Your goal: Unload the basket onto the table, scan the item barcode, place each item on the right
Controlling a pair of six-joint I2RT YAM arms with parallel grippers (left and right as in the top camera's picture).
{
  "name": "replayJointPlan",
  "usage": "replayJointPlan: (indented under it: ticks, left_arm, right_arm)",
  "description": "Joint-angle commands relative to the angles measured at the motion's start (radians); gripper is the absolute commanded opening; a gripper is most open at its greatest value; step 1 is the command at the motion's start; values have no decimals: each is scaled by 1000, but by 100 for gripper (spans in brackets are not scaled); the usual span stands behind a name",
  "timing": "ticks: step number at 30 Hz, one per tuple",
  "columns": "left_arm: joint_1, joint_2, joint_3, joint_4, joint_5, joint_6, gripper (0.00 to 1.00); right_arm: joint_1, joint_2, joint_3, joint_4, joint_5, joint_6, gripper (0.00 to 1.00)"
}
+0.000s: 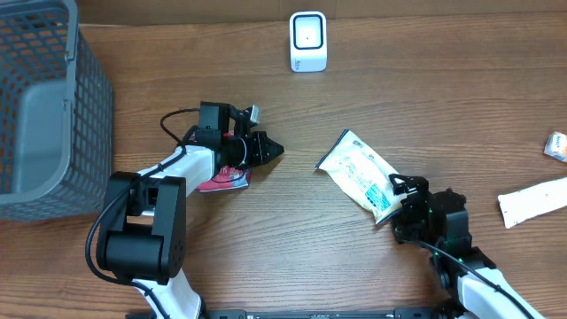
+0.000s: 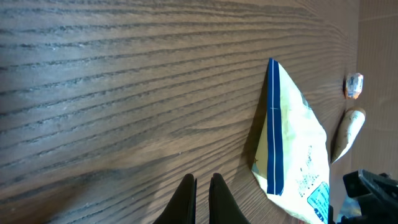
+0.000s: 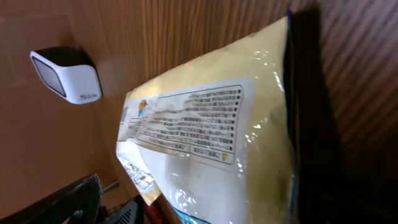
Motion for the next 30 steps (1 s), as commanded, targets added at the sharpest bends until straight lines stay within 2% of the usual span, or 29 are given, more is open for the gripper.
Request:
replayJointPlan:
  ticks: [1,5,7,12,15,17,22,24,27,30]
  left_arm:
    - [5,-15,6,-19,-11,15,4]
    - [5,-15,6,-31,-11,15,4]
    - [6,-15,6,-40,-11,15,4]
    - [5,-15,6,-57,-11,15,4]
    - [5,-15,6,-60,-11,15,4]
    - [6,-15,6,-61,-11,15,4]
    - [5,-15,6,-66,-11,15,4]
    - [6,-15,6,-66,-11,15,4]
    - [6,-15,6,-66,-12,15,5]
    - [5,-15,6,-68,-28,15,4]
  right_arm:
    - [-1,106,-53,-3,-1,32,100]
    - [-1,227,-53,103,-50,31,100]
    - [-1,283,-53,160,-91,27,96]
    - [-1,381,-53,265,-121,27,52]
    - [-1,393,-52,282,-117,18,17]
    - [-4,393,-52,306,-117,-29,4]
    - [-23,393,-52,416,-146,-238,4]
    - [-36,393,-51,483,-190,-369,4]
    - [-69,393,-37,547,-303,-575,4]
    - [-116,393,3,537,-483,-739,4]
